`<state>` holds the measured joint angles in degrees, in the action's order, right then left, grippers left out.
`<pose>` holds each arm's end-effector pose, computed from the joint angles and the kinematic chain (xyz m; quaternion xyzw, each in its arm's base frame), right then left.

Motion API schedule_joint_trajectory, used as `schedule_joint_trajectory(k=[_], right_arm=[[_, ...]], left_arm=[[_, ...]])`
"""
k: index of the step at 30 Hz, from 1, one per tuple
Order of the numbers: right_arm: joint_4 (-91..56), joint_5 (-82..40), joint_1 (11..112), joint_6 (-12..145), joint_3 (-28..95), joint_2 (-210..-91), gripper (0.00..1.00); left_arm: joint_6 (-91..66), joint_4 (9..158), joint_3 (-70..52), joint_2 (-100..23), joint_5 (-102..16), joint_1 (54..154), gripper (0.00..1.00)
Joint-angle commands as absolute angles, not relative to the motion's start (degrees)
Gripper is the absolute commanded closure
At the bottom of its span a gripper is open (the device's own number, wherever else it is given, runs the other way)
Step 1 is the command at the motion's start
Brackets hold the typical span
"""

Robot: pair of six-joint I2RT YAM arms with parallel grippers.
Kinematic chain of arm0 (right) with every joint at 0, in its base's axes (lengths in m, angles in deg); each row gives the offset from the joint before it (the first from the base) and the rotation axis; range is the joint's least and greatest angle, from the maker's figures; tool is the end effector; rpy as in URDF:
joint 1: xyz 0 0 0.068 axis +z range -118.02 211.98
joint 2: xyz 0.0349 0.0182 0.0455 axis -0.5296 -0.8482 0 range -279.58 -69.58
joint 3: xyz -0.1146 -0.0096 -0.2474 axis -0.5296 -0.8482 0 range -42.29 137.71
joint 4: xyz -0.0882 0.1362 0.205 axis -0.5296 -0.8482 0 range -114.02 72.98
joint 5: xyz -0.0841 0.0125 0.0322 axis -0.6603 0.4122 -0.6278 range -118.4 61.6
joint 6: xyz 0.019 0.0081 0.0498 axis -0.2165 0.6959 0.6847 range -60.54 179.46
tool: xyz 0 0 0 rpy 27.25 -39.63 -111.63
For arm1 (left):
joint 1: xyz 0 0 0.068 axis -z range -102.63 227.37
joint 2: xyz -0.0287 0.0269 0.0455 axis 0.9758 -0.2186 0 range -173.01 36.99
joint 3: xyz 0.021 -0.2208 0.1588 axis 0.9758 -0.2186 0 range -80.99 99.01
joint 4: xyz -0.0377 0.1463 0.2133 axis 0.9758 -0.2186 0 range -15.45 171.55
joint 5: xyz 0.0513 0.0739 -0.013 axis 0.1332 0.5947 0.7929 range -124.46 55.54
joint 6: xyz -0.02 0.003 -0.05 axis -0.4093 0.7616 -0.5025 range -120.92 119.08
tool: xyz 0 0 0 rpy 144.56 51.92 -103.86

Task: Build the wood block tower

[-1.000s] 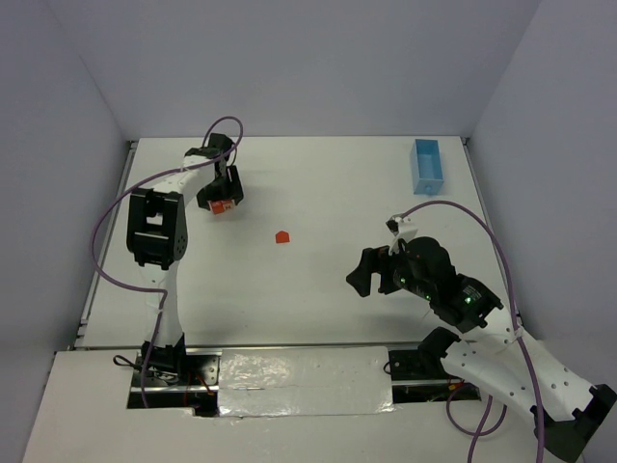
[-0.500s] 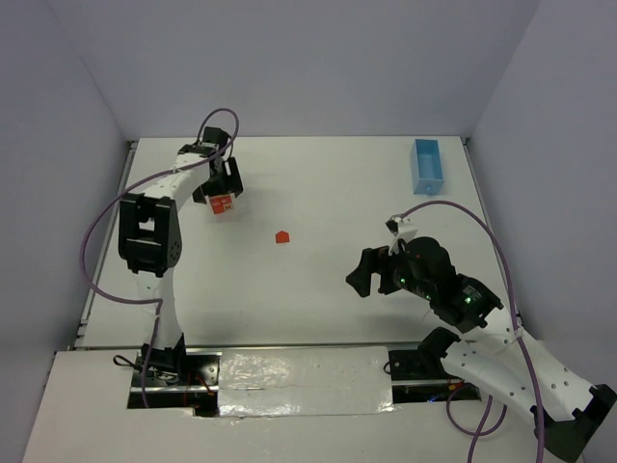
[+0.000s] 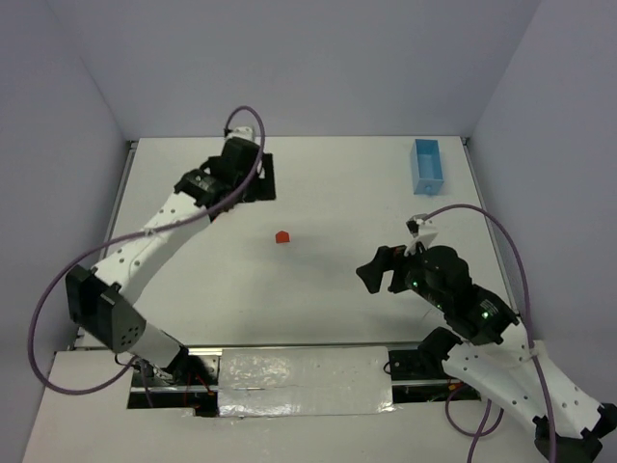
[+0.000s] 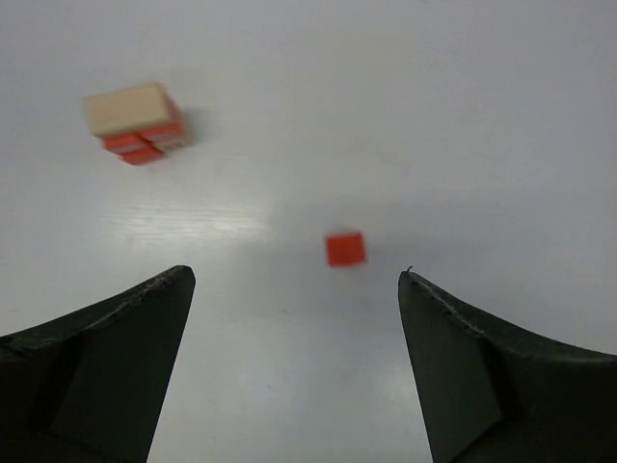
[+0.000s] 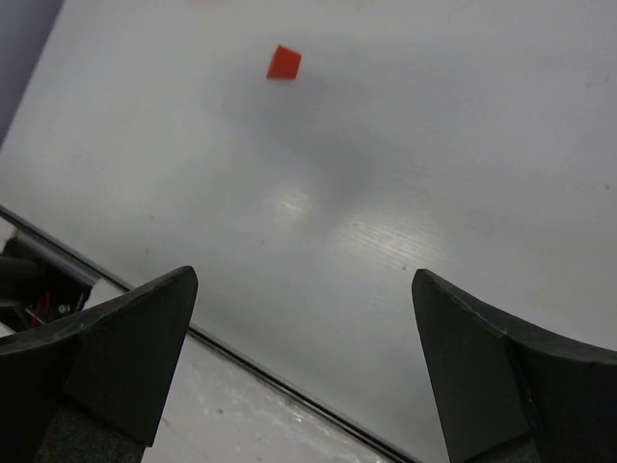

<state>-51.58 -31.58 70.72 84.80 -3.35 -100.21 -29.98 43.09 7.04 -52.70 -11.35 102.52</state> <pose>0.0986 0.0765 0.2943 -0.0845 0.8448 0.2600 0.4599 0.3197 -0.1346 0.3615 -0.1147 0.8850 -0.0265 0.4505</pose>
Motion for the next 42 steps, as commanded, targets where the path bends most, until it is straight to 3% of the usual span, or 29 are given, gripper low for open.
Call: schedule_joint_trajectory(k=[1, 6, 12, 19, 23, 25, 28, 34, 42], right_arm=[[-50.24, -36.57, 70.65, 85.83, -3.18, -96.56, 0.00], [-50.94, -35.00, 70.47, 85.74, -2.74, -101.38, 0.00], [-50.50, -33.94, 70.65, 85.48, -3.09, -101.66, 0.00], [-50.33, -32.97, 70.47, 85.30, -3.27, -102.45, 0.00], [-50.24, -32.53, 70.56, 85.12, -3.36, -102.27, 0.00], [-50.06, -32.18, 70.48, 85.04, -3.36, -102.10, 0.00], [-49.72, -31.48, 70.56, 84.86, -3.53, -101.84, 0.00], [-49.19, -29.64, 70.56, 84.42, -3.80, -101.13, 0.00], [-48.48, -27.36, 70.56, 83.98, -4.15, -100.25, 0.00]], left_arm=[[-35.96, 45.69, 0.59, -48.36, -11.00, 111.11, 0.00], [-43.02, 44.73, -1.54, -55.18, -6.60, 119.64, 0.01], [-48.54, 44.37, 1.36, -66.36, -5.20, 120.00, 0.01], [-51.11, 44.54, 4.54, -73.67, -6.07, 118.16, 0.10], [-39.82, 50.77, 2.43, -71.82, -6.08, 117.98, 0.07], [-30.52, 54.63, 1.28, -70.60, -7.64, 117.11, 0.00], [-20.29, 60.25, -0.56, -69.45, -19.66, 115.18, 0.00], [2.89, 54.07, 1.54, -69.71, -26.90, 114.38, 0.00], [17.27, 55.61, -2.67, -67.61, -36.90, 107.80, 0.01]])
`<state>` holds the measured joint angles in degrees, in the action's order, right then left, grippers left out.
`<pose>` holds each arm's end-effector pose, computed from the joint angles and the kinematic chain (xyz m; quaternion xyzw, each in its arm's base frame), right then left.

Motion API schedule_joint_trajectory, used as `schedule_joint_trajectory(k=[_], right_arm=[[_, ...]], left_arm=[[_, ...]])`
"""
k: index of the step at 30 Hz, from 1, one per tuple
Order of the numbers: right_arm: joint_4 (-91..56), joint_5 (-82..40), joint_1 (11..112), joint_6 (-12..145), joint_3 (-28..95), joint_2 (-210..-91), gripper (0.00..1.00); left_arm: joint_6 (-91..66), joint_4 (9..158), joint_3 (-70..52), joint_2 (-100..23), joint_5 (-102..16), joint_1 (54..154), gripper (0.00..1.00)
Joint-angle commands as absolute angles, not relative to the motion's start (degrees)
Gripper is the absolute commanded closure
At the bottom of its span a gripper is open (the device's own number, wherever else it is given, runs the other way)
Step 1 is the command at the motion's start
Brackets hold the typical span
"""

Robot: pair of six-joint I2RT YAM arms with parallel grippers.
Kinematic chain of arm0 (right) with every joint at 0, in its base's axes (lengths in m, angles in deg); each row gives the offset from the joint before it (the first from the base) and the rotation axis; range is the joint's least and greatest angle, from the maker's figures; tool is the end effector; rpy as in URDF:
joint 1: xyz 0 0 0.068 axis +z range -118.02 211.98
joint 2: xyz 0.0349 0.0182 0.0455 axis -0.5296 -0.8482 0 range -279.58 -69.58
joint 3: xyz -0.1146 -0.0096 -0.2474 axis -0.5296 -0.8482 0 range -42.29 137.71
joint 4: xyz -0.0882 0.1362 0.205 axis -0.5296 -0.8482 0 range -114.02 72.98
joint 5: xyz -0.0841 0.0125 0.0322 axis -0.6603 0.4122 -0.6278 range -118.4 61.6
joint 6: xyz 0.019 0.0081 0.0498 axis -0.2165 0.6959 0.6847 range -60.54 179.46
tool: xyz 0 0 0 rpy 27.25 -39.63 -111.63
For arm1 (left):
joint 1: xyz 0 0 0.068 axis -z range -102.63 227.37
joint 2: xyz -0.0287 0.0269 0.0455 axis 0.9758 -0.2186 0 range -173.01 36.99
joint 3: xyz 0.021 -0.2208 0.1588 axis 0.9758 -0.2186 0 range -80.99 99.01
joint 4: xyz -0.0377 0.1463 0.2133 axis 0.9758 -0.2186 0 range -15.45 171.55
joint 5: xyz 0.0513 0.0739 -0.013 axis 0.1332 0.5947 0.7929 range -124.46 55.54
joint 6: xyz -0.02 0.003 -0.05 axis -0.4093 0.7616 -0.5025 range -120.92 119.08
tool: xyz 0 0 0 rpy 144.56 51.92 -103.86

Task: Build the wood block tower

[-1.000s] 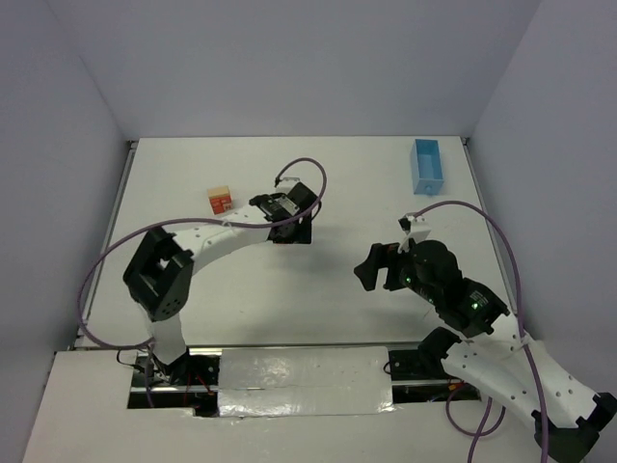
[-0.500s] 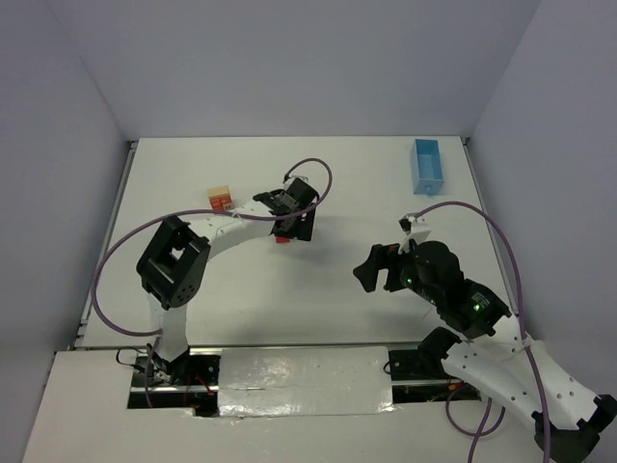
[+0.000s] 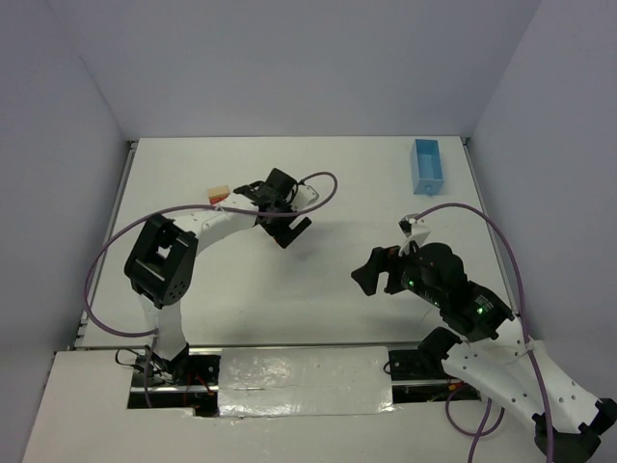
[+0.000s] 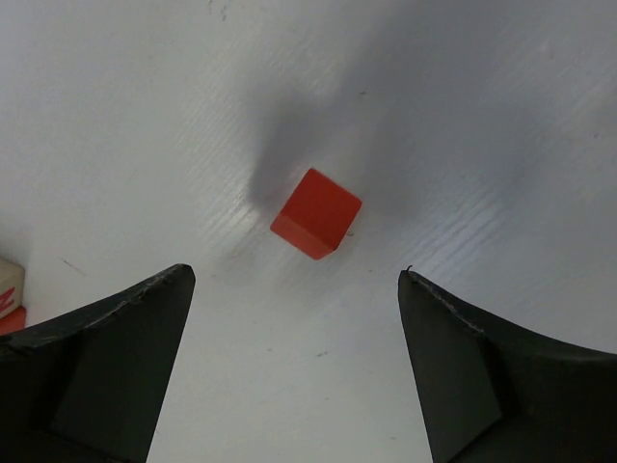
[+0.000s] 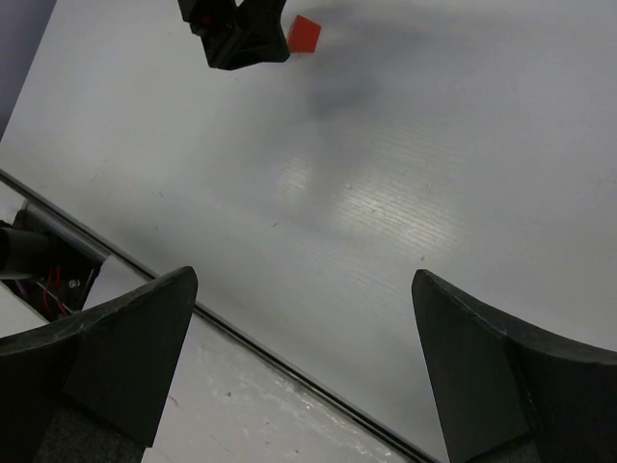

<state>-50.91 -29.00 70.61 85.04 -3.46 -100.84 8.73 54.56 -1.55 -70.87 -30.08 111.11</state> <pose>0.0999 0.0793 0.2937 -0.0938 0.8444 0.2765 0.4492 0.3400 -0.2237 0.2108 0.3421 0.8907 -0.0262 0.2982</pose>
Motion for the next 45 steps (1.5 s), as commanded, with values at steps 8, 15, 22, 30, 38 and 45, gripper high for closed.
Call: schedule_joint_trajectory(k=[8, 15, 22, 30, 38, 45], right_arm=[[-48.83, -28.31, 70.65, 84.15, -3.97, -100.52, 0.00], [-49.18, -30.77, 70.65, 84.86, -3.71, -101.65, 0.00], [-38.65, -25.94, 73.01, 90.13, -0.57, -119.65, 0.06], [-28.10, -13.75, 73.82, 56.71, 20.51, -157.32, 0.03], [-35.72, -6.69, 73.55, 39.19, 39.96, -179.34, 0.04], [-43.11, -6.61, 71.62, 24.84, 52.08, -187.95, 0.21]], left_arm=[[11.13, 58.26, 0.40, -67.53, -45.54, 106.29, 0.02], [-7.10, 55.39, 1.62, -48.46, -20.71, 108.40, 0.00], [-28.35, 36.96, -8.40, -31.33, -0.70, 103.04, 0.01], [-25.18, 47.54, -31.69, -4.16, -8.18, 102.60, 0.00], [-21.93, 50.34, -33.17, -2.38, -13.17, 102.60, 0.00], [-21.58, 50.17, -32.64, -4.59, -16.62, 102.60, 0.01]])
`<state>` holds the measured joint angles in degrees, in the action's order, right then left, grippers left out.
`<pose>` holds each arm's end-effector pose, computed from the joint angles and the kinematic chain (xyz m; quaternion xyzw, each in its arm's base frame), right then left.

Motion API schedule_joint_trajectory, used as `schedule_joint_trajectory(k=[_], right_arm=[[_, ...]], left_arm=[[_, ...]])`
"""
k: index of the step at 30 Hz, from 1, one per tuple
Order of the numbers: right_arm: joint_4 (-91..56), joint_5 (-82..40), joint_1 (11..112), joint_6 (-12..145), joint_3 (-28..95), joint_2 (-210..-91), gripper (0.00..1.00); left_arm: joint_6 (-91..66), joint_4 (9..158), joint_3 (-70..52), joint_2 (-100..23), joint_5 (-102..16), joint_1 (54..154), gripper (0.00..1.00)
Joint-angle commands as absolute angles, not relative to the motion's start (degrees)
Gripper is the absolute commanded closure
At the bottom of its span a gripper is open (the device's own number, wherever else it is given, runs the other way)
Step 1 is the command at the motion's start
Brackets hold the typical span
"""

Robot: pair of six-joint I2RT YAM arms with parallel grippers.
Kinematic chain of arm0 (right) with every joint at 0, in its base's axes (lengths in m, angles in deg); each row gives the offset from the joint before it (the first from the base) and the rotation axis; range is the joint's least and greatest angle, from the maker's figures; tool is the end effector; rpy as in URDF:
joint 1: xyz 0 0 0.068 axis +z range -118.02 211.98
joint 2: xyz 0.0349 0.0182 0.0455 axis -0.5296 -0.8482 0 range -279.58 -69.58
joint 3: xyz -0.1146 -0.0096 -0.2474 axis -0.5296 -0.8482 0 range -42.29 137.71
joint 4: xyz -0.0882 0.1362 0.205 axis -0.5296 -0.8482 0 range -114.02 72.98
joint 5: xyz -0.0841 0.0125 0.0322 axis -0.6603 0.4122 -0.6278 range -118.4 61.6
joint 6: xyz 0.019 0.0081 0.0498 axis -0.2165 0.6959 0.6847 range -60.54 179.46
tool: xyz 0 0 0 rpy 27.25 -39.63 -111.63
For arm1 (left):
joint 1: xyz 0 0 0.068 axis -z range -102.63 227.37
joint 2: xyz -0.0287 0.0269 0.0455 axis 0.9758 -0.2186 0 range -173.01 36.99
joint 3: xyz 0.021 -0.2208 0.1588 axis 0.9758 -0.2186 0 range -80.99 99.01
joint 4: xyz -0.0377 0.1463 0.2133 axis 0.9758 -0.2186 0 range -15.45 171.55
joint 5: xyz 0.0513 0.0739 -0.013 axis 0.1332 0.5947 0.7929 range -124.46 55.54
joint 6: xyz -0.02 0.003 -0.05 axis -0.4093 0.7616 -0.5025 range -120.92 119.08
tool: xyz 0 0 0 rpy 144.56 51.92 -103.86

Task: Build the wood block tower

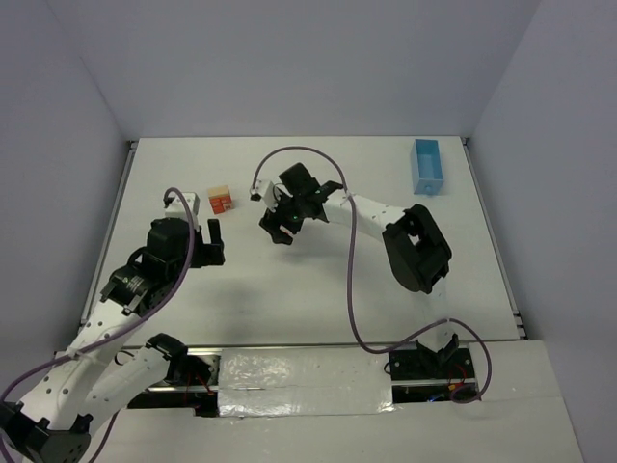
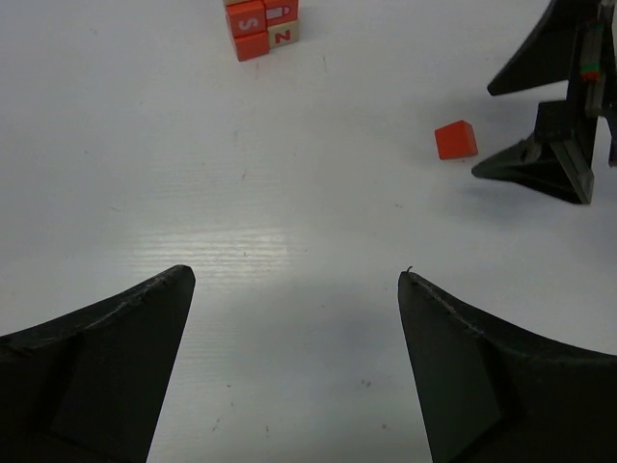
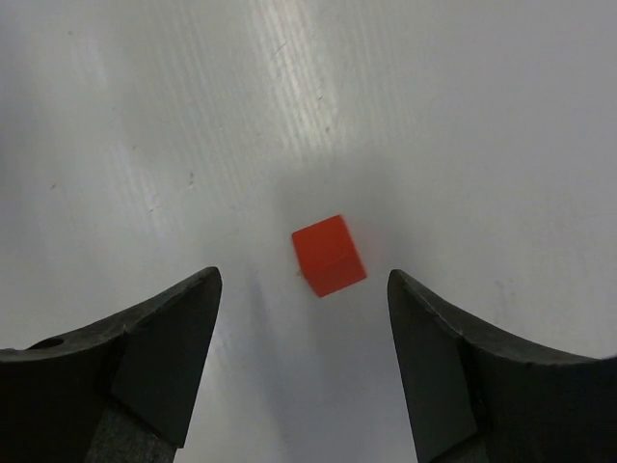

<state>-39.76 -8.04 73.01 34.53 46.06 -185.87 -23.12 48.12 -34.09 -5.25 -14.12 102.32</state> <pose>0.3310 0.3044 0.2053 -0.5544 0.7452 0.2111 0.3045 0.1484 -0.0553 0.3189 -0.0696 0.8490 -0.0611 0.5202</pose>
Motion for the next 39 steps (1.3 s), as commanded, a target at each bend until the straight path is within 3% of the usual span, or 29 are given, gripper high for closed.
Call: schedule_joint_trajectory(k=[1, 2, 5, 19, 34, 39], right_arm=[[-44.25, -5.56, 70.75, 23.87, 53.32, -189.10, 0.24], [-45.66, -5.20, 70.39, 22.21, 54.12, -191.55, 0.32], [-48.03, -5.46, 69.25, 20.44, 58.24, -195.16, 0.40], [-37.59, 4.11, 68.45, 22.99, 48.15, -188.24, 0.40], [-44.70, -2.38, 71.53, 19.38, 56.93, -196.14, 0.40], [-44.18, -3.53, 72.32, 19.20, 54.66, -195.53, 0.40]], left_arm=[[-21.40, 50.43, -32.82, -4.06, -17.06, 102.60, 0.00], [-21.23, 50.69, -33.00, -3.71, -17.49, 102.60, 0.00], [-20.96, 51.13, -33.17, -2.83, -18.55, 102.60, 0.00], [-19.64, 52.28, -33.53, -5.90, -23.56, 102.51, 0.00], [-19.29, 52.45, -33.61, -7.66, -25.32, 102.60, 0.01], [-19.21, 52.45, -33.52, -7.57, -25.58, 102.60, 0.00]])
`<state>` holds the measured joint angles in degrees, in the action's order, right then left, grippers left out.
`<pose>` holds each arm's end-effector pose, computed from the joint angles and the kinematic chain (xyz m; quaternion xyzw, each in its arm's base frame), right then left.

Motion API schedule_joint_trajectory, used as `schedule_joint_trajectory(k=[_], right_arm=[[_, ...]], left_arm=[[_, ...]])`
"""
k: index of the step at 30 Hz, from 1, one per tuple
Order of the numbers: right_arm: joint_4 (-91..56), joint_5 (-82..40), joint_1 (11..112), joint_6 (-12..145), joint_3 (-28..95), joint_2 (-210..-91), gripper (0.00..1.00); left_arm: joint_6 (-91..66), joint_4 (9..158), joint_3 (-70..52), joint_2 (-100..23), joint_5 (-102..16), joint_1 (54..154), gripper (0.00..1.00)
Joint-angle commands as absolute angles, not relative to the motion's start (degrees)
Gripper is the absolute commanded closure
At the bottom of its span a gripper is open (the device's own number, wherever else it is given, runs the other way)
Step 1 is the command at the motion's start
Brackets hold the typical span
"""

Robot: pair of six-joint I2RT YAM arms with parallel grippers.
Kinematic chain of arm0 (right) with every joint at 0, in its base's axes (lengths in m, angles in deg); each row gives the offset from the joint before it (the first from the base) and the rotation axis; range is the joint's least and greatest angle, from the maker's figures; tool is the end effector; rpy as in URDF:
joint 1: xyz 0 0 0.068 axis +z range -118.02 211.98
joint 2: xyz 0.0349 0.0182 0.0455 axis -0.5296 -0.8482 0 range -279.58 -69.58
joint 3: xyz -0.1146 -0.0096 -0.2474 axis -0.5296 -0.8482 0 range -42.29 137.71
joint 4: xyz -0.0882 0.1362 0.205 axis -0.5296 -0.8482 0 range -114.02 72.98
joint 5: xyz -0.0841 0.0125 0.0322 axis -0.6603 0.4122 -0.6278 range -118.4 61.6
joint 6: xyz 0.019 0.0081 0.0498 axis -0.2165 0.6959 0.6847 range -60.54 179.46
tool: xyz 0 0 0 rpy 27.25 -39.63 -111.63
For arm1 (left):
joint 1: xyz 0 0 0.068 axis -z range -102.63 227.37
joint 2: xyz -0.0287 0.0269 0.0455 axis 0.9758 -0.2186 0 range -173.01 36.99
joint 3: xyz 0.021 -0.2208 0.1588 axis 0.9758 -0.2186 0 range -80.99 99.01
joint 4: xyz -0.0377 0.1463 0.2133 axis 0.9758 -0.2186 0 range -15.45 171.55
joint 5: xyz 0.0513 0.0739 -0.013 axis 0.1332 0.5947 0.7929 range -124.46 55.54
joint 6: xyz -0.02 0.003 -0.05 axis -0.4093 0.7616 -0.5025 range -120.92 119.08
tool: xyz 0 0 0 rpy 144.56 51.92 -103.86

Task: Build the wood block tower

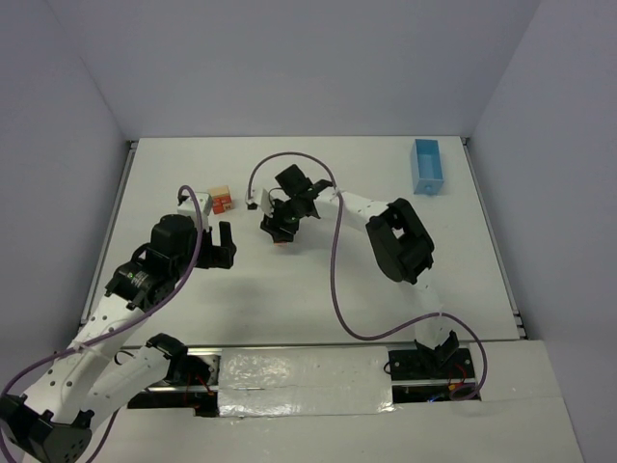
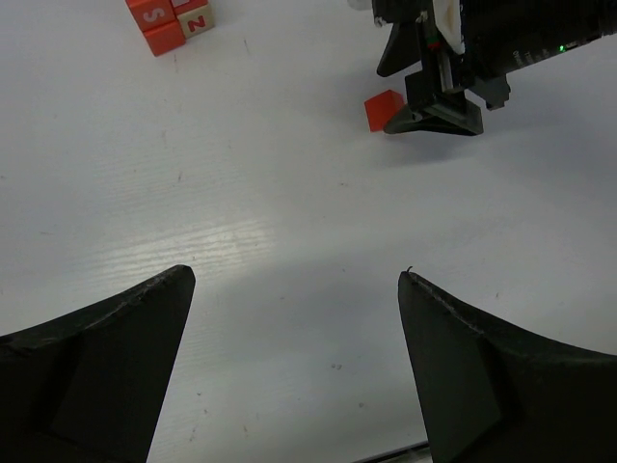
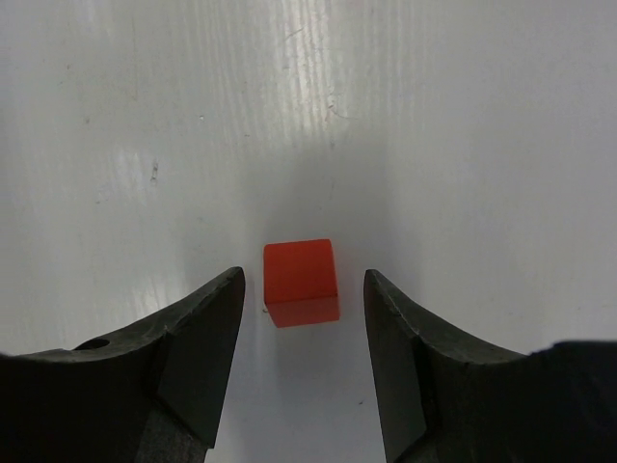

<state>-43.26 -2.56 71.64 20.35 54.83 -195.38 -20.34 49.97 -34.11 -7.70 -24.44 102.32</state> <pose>0.3589 0.3177 0.1759 -0.6418 0.6756 0.2146 0.2927 0.1565 -0.0659 0.3149 -0.0025 0.8612 -0.1199 0.4939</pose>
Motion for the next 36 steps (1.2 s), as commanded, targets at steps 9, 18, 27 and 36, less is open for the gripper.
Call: schedule_joint_trajectory(k=[9, 18, 27, 36], right_arm=[[-50.85, -8.01, 72.85, 18.68, 60.71, -200.88, 0.52], [-49.72, -7.40, 72.67, 18.33, 59.31, -200.63, 0.88], [-41.55, 5.14, 69.25, 28.42, 48.34, -185.09, 1.00], [-22.38, 14.05, 69.68, 37.30, 17.75, -145.57, 1.00]], left_arm=[[-19.21, 52.54, -33.61, -7.22, -25.85, 102.60, 0.00], [-19.12, 52.63, -33.52, -7.57, -26.02, 102.60, 0.01], [-18.50, 53.15, -33.44, -6.17, -30.14, 102.60, 0.01], [-46.03, 65.96, -36.07, -7.05, -56.47, 102.51, 0.01]])
